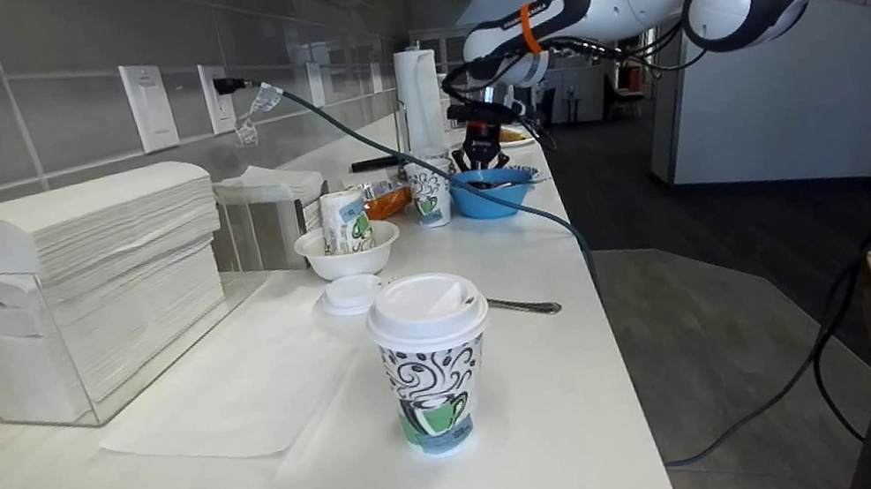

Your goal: Pick up the small brown object on the right side of the bowl and put it in the plate with blue markings on the right

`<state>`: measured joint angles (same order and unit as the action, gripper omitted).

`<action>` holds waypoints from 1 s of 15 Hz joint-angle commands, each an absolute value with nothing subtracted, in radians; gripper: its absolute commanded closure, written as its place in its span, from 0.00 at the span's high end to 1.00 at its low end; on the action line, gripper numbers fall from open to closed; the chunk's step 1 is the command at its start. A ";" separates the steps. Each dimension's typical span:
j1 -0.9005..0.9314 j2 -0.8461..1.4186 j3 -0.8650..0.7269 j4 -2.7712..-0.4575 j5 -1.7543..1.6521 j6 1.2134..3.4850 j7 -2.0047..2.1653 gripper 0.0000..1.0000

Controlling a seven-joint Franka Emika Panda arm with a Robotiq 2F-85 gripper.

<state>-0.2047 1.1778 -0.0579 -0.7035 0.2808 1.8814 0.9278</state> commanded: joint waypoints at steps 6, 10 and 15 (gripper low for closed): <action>-0.236 1.178 -0.037 -0.627 0.312 1.898 0.910 0.02; -0.247 1.126 -0.053 -0.642 0.297 1.840 0.940 0.02; -0.236 1.090 -0.117 -0.669 0.244 1.766 0.976 0.02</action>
